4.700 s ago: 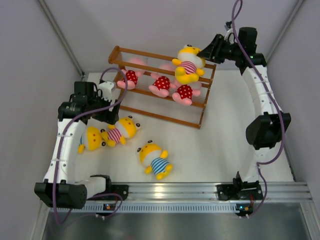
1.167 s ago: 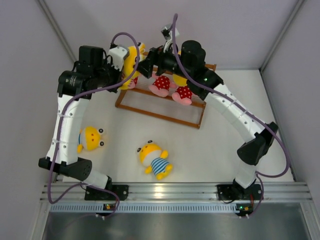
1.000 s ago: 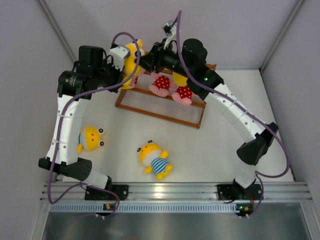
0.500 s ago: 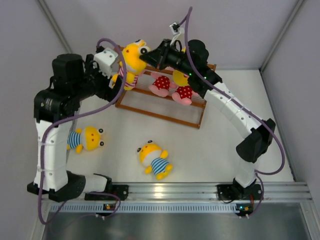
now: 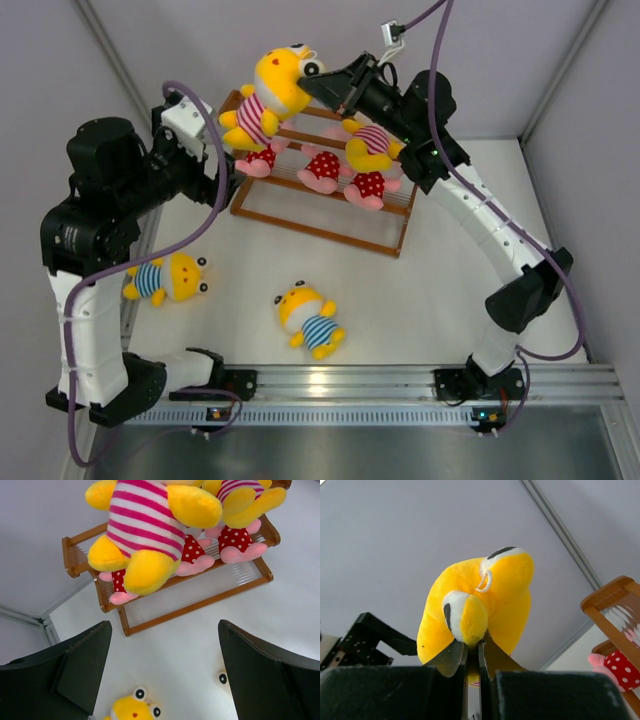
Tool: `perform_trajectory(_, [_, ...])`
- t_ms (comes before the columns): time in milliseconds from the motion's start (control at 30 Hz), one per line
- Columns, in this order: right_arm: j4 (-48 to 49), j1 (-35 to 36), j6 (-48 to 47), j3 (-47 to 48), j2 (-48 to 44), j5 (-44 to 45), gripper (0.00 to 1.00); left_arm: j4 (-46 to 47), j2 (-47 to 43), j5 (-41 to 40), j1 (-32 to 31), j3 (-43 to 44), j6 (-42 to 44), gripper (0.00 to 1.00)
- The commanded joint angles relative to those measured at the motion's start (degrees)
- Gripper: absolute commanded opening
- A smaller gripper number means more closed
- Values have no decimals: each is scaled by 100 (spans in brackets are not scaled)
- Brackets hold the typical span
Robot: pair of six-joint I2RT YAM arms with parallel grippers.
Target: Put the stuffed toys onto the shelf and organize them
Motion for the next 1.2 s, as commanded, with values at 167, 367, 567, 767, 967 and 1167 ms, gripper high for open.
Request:
perform_trajectory(167, [654,112,208,-120,-458,13,0,812,707,219,-23,582,-550,83])
perform_trajectory(367, [637,121,120,-120,-485,40,0,882,856,537,-23,520,-664,53])
perform_trajectory(567, [584,121,120,-138,-397,4,0,1198,891,493,-23,476,-700,3])
perform_trajectory(767, [532,103,102,-322,-326,-4,0,1559,979,-26,-23,178,-682,0])
perform_trajectory(967, [-47,-195,-20,274,236,-154,55,2156,1207,-429,-23,177,-980,0])
perform_trajectory(1167, [-777,-661,-792,530,202,4,87,2543,1541,-1035,-23,239,-1191,0])
